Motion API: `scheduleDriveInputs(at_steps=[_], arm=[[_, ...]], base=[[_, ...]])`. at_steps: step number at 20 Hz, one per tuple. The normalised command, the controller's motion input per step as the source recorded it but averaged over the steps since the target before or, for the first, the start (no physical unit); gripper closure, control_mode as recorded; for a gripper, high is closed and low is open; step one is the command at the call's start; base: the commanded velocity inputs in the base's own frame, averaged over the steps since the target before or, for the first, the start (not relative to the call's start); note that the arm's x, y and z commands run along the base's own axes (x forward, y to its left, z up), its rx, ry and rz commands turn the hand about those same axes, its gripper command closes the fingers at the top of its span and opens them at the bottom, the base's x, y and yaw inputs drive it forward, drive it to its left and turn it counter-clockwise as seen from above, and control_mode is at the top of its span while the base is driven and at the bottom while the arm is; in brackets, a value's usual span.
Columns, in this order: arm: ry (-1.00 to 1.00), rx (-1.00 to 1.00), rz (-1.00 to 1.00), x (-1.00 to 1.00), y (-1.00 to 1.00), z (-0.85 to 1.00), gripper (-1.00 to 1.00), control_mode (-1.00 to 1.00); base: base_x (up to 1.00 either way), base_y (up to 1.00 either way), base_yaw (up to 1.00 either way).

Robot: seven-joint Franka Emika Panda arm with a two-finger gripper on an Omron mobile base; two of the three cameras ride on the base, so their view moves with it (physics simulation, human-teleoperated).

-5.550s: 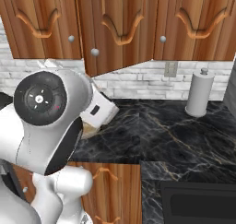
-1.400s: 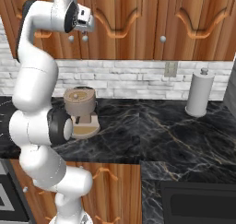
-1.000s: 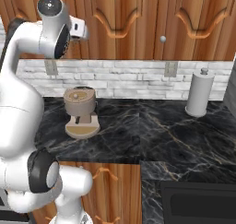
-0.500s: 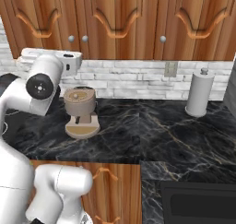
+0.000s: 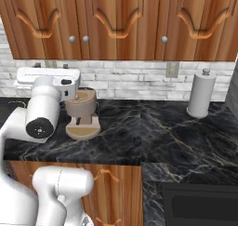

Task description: Close all open cabinet doors.

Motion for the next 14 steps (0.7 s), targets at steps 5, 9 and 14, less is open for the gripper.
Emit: scheduleDriveInputs(at_steps=[5, 9, 14], arm=[[0.06, 0.03, 0.0, -0.98, -0.1, 0.0, -1.0, -1.0], [0.06, 0.0, 0.0, -0.21, 0.0, 0.0, -1.0, -1.0], [0.07, 0.0, 0.0, -0.06, 0.07, 0.0, -1.0, -1.0]], base=[[0.0, 0.0, 0.0], [0.0, 0.0, 0.0], [0.0, 0.0, 0.0]])
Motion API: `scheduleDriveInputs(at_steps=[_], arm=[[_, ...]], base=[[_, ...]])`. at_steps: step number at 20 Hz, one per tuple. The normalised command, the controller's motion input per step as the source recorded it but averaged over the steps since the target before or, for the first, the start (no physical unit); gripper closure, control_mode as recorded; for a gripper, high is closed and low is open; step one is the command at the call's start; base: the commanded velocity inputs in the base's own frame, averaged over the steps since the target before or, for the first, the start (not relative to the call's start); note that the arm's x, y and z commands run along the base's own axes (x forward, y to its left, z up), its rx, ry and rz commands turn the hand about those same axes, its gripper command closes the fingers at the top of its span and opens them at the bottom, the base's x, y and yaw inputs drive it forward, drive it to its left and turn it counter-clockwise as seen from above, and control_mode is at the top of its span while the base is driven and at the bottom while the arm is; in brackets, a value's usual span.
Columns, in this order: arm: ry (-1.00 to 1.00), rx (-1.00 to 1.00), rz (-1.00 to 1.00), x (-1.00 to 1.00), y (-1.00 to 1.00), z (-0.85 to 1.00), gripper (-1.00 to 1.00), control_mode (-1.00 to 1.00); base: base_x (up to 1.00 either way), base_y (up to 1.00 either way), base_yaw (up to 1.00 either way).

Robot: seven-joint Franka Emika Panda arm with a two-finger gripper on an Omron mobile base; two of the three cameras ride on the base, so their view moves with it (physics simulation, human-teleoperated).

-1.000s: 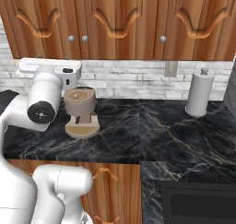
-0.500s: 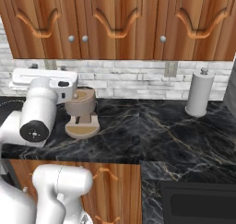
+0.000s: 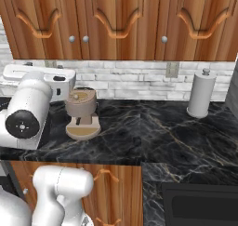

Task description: Close all open cabinet doors.

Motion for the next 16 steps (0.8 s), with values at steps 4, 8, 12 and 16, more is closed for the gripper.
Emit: scheduleDriveInputs(at_steps=[4, 8, 12, 16], arm=[[0.15, 0.0, 0.11, -0.67, 0.28, -0.32, -1.0, -1.0], [0.11, 0.0, 0.53, -0.97, 0.27, -0.82, -1.0, -1.0], [0.12, 0.0, 0.66, -0.83, 0.15, -0.83, -1.0, -1.0], [0.03, 0.0, 0.12, -0.11, 0.03, -0.11, -1.0, -1.0]], base=[[0.0, 0.0, 0.0], [0.0, 0.0, 0.0], [0.0, 0.0, 0.0], [0.0, 0.0, 0.0]])
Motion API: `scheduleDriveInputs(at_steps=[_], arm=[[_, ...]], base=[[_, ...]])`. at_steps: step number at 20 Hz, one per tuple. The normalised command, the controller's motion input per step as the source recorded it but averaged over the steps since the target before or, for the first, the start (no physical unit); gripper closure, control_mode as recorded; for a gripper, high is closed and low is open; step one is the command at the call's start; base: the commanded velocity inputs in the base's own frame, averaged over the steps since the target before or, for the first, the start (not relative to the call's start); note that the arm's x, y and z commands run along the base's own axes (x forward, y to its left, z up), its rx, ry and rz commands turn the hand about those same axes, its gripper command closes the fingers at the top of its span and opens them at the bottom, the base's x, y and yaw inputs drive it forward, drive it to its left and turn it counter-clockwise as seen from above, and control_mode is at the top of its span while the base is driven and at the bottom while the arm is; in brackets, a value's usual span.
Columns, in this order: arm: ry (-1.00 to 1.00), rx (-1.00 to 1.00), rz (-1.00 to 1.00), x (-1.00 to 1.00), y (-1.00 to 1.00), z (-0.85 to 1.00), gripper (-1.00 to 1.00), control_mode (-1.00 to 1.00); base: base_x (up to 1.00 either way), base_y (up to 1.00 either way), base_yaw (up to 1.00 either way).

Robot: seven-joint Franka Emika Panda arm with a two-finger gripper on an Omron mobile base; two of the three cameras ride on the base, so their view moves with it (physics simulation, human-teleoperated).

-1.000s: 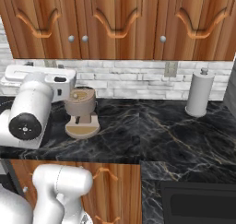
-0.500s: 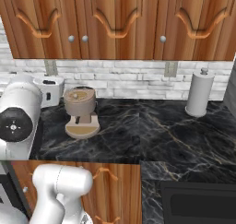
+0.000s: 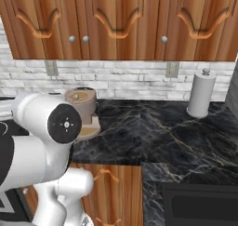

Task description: Close all open cabinet doors.

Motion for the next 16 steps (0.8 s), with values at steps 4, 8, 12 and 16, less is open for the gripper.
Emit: scheduleDriveInputs(at_steps=[4, 8, 12, 16], arm=[[-0.09, -0.01, -0.26, 0.61, 0.12, -0.21, -1.0, -1.0], [-0.07, -0.07, -0.46, 1.0, 0.41, -0.34, -1.0, -1.0], [0.0, -0.04, -0.26, 0.68, 0.24, -0.18, -1.0, -1.0], [0.0, 0.0, -0.02, 0.02, 0.03, 0.0, -1.0, -1.0]], base=[[0.0, 0.0, 0.0], [0.0, 0.0, 0.0], [0.0, 0.0, 0.0], [0.0, 0.0, 0.0]])
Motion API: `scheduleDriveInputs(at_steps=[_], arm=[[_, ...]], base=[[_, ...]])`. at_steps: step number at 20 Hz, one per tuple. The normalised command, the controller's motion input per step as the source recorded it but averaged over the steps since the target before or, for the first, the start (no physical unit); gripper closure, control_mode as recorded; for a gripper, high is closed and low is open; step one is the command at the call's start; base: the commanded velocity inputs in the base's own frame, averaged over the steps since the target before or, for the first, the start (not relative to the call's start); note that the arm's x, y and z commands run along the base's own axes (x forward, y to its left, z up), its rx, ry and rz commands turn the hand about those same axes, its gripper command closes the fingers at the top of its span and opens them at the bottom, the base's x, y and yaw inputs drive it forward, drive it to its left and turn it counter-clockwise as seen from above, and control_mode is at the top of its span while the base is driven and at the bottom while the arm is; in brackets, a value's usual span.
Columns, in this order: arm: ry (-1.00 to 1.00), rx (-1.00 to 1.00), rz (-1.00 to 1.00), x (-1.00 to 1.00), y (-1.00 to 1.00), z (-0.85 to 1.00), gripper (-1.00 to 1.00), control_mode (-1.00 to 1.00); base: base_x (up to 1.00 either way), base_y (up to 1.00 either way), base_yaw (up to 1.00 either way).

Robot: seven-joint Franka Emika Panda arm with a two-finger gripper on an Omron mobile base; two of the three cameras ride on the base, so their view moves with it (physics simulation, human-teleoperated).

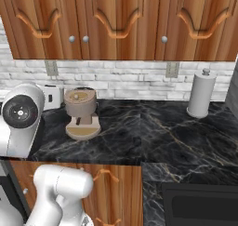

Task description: Close all open cabinet doors.

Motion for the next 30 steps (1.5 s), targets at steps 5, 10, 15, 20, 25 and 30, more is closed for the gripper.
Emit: scheduleDriveInputs(at_steps=[5, 10, 15, 20, 25, 30], arm=[[0.02, 0.0, 0.07, -0.21, 0.12, -0.11, -1.0, 1.0], [0.0, 0.0, 0.0, 0.0, 0.0, 0.0, -1.0, 1.0], [0.0, 0.0, 0.0, 0.0, 0.0, 0.0, -1.0, 1.0], [0.0, 0.0, 0.0, 0.0, 0.0, 0.0, -1.0, 1.0], [0.0, 0.0, 0.0, 0.0, 0.0, 0.0, -1.0, 1.0], [0.0, 0.0, 0.0, 0.0, 0.0, 0.0, -1.0, 1.0]], base=[[-0.26, 0.21, 0.16], [-0.52, 0.48, 0.64], [-0.1, 0.85, 0.7], [0.03, 0.77, 0.72], [0.55, 0.93, 0.48], [-0.44, 0.65, -0.05]])
